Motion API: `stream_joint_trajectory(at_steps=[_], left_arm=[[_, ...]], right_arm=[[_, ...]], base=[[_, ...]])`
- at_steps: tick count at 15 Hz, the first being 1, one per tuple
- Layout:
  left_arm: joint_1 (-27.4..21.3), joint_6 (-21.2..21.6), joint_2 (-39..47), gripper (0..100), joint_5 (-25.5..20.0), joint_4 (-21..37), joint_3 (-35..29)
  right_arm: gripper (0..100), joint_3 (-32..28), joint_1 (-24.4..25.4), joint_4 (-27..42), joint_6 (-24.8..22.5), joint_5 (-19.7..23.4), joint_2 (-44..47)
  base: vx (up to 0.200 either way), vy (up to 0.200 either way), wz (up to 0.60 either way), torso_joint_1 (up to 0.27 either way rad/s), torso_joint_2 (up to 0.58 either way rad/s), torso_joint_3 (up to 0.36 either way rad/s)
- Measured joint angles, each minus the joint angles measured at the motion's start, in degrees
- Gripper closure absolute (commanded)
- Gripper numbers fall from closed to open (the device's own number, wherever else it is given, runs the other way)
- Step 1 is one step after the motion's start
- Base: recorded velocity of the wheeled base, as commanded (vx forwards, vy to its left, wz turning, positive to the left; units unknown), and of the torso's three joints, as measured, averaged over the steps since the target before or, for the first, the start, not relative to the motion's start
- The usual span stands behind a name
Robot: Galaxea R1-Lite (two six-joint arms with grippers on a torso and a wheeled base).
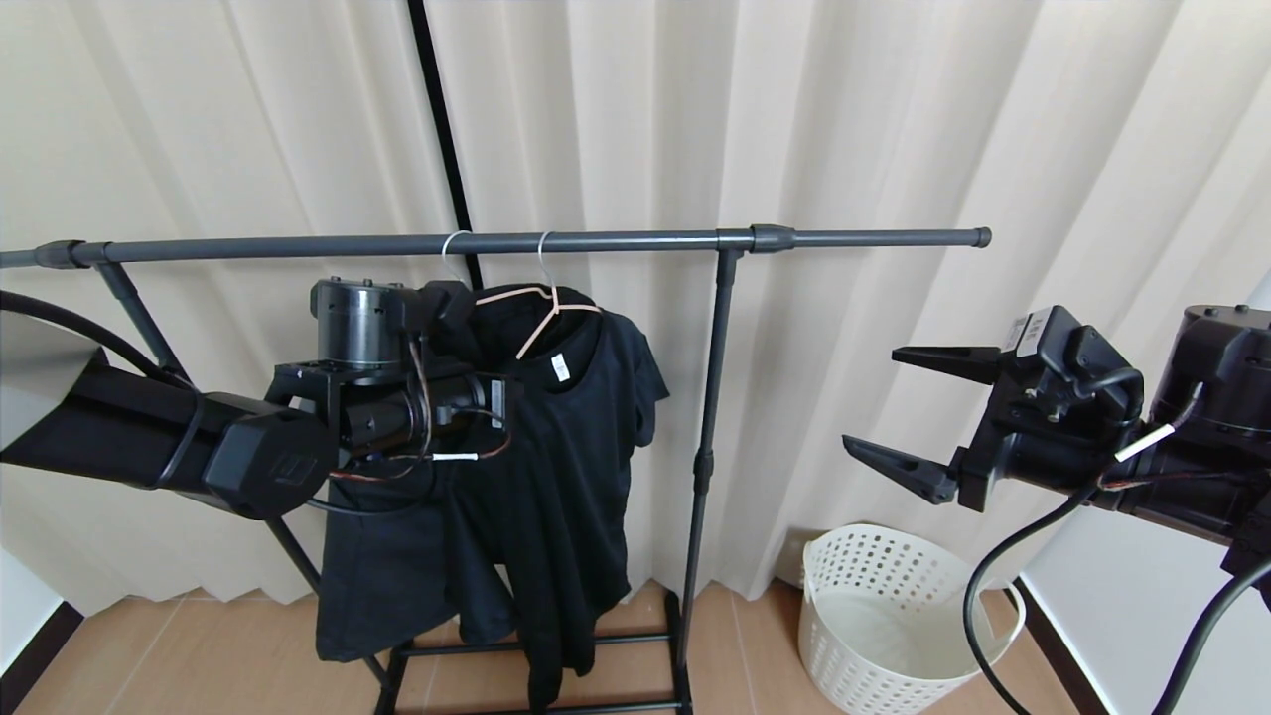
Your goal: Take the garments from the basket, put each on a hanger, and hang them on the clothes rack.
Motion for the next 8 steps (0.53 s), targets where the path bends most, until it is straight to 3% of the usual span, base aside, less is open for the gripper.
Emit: stream_joint_trajectory(at_steps=[8], left_arm=[[0.0,0.1,0.0,100,-0.1,0.1,0.1]], right_arm=[[0,0.1,0.0,0.0,0.0,-0.1,0.2]], base=[[0.000,0.000,0.00,0.000,0.00,0.000]])
